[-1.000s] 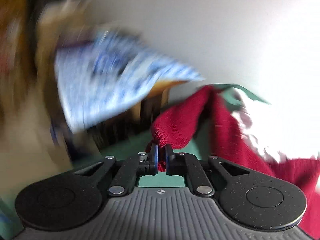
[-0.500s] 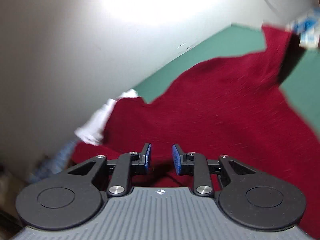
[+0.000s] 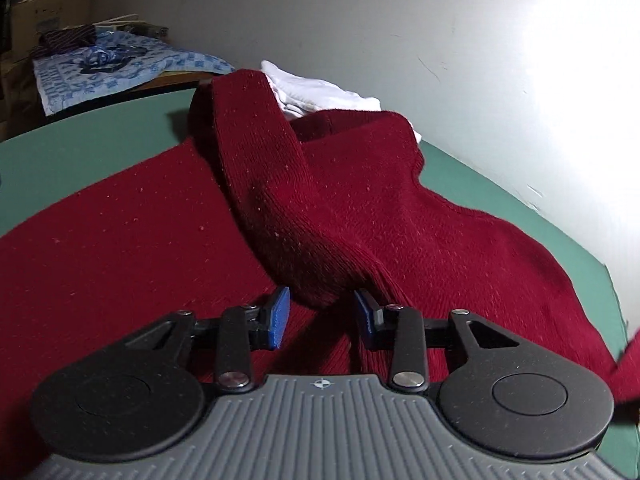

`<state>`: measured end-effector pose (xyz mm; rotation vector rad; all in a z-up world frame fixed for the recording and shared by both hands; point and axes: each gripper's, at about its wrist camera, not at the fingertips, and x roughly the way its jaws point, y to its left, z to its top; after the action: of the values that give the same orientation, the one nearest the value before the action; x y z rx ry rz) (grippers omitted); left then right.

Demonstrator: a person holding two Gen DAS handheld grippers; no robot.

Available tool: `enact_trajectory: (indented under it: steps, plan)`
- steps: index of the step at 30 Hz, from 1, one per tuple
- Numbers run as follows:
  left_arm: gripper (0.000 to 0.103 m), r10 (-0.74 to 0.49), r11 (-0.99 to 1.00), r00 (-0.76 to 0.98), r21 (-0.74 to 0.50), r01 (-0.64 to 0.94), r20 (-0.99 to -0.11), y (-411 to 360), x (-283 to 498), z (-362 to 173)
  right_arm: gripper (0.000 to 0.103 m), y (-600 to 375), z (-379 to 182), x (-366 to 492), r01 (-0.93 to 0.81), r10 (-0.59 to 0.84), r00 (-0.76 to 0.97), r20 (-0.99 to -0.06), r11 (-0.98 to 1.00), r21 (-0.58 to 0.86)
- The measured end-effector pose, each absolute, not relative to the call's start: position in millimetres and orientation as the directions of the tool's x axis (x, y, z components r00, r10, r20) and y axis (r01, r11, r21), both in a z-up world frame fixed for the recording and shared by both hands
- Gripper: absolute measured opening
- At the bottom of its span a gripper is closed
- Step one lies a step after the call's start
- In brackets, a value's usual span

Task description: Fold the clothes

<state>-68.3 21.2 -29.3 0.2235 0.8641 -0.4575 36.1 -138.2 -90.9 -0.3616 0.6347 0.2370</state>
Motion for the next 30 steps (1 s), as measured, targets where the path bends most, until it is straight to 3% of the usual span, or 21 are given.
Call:
enact_trajectory:
  steps: [1,3,6,9,12,13,14,15,17,22,30]
  plan:
    - [0.097,-0.287,0.887,0.558,0.004,0.463,-0.778,21,-70,-30,0.035,-139,-91,41,-0.336,0.112,0.777,-0.619,0.906,-0.259]
    - [0.097,-0.273,0.899,0.555,-0.003,0.438,-0.786,22,-72,-32,0.01,-142,-93,51,-0.362,0.125,0.768,-0.627,0.894,-0.264]
    - [0.097,-0.261,0.912,0.559,-0.011,0.41,-0.787,23,-73,-32,0.005,-153,-66,54,-0.355,0.186,0.753,-0.631,0.923,-0.151]
    - [0.098,-0.255,0.92,0.572,-0.014,0.391,-0.78,25,-75,-30,0.005,-200,-23,70,-0.219,0.298,0.808,-0.507,0.953,0.21]
    - [0.098,-0.247,0.928,0.584,-0.017,0.371,-0.773,26,-76,-28,0.008,-252,-4,83,0.017,0.169,0.896,-0.41,0.91,0.414]
    - [0.098,-0.247,0.93,0.587,-0.018,0.368,-0.771,26,-76,-28,0.025,-267,-4,87,0.091,0.115,0.901,-0.418,0.892,0.442]
    - [0.098,-0.248,0.93,0.589,-0.018,0.368,-0.769,26,-76,-27,0.047,-280,-5,90,0.154,0.072,0.89,-0.451,0.882,0.445]
    - [0.098,-0.251,0.929,0.59,-0.019,0.37,-0.767,27,-76,-26,0.051,-289,-9,91,0.211,0.031,0.871,-0.491,0.878,0.43]
    - [0.098,-0.259,0.926,0.593,-0.022,0.376,-0.762,27,-76,-26,0.046,-298,-20,84,0.285,-0.03,0.831,-0.556,0.881,0.378]
    - [0.098,-0.262,0.921,0.583,-0.02,0.389,-0.769,23,-65,-29,0.046,-299,-53,55,0.238,0.033,0.795,-0.606,0.902,0.361]
    - [0.098,-0.27,0.913,0.537,-0.035,0.407,-0.8,13,-50,-37,0.049,-258,-80,58,0.017,-0.088,0.819,-0.567,0.991,-0.13]
